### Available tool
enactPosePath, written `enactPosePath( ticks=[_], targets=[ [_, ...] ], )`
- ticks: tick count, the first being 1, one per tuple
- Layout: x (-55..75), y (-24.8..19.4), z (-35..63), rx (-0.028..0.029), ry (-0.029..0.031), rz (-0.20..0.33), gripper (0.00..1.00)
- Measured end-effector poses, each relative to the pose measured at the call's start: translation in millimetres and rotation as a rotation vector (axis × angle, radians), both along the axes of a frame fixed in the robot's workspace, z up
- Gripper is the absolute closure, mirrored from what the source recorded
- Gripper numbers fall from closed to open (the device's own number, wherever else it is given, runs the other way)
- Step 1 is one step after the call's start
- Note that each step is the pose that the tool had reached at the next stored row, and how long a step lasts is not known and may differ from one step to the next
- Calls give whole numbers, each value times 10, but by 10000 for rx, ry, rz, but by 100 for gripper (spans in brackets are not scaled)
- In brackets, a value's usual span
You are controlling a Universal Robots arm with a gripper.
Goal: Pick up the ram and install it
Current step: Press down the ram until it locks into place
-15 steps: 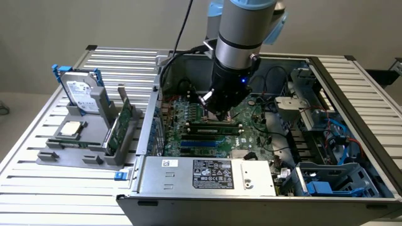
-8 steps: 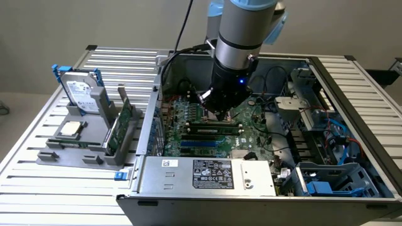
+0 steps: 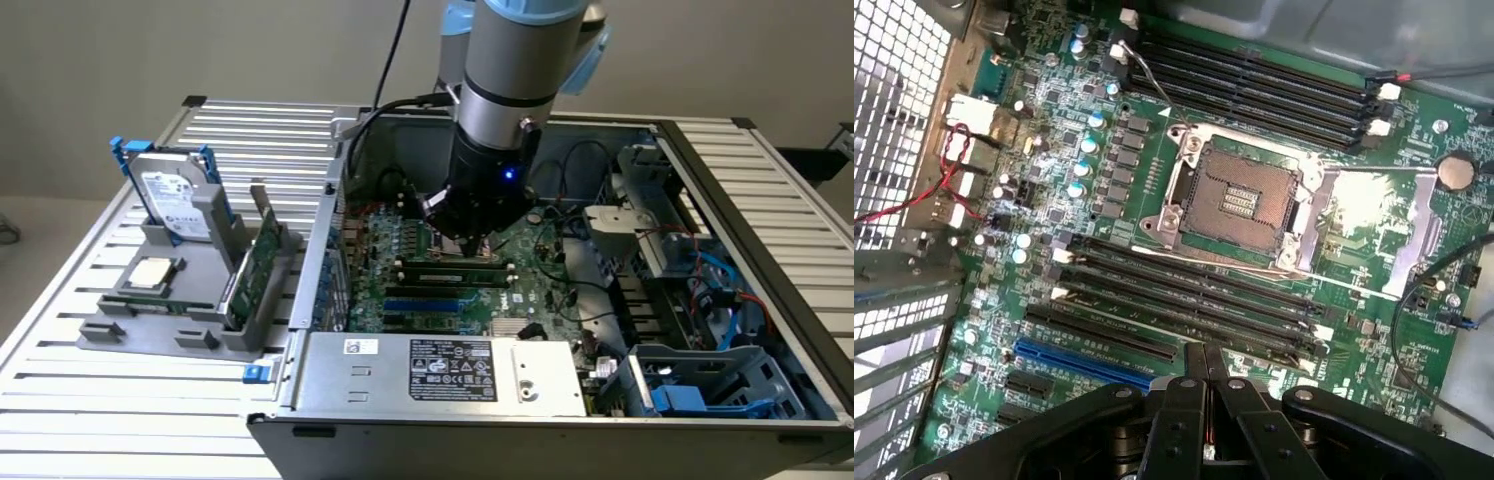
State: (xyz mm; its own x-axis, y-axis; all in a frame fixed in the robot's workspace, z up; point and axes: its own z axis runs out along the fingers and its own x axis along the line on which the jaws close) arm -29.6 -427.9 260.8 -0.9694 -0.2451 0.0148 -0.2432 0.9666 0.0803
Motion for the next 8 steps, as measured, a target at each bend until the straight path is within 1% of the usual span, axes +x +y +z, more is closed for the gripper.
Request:
enactPosePath(
  ticks=[8],
  targets=[
    [0, 0, -17, -61, 0, -1001, 89]
  ],
)
